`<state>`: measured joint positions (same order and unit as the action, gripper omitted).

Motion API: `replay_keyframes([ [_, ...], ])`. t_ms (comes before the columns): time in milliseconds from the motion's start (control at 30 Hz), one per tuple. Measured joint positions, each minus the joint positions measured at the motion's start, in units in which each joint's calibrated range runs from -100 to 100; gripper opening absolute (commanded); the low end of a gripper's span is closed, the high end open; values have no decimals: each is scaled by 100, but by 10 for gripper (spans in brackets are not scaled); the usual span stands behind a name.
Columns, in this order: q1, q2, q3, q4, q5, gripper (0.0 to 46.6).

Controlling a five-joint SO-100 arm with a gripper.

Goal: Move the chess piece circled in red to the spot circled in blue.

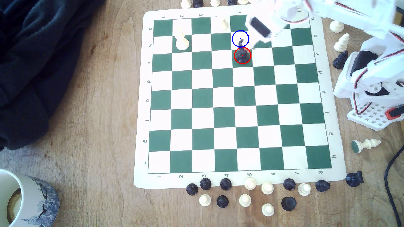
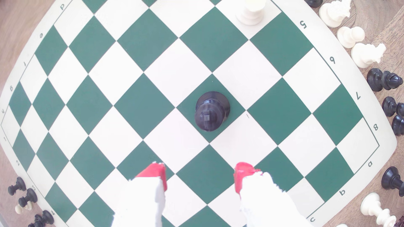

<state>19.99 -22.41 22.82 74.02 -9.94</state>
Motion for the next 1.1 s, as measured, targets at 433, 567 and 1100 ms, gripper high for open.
replay_keyframes([
  [433, 66, 1114, 0, -637, -5, 172],
  [567, 66, 1265, 9, -900, -15, 175],
  [1100, 66, 1567, 9, -1147, -49, 159],
])
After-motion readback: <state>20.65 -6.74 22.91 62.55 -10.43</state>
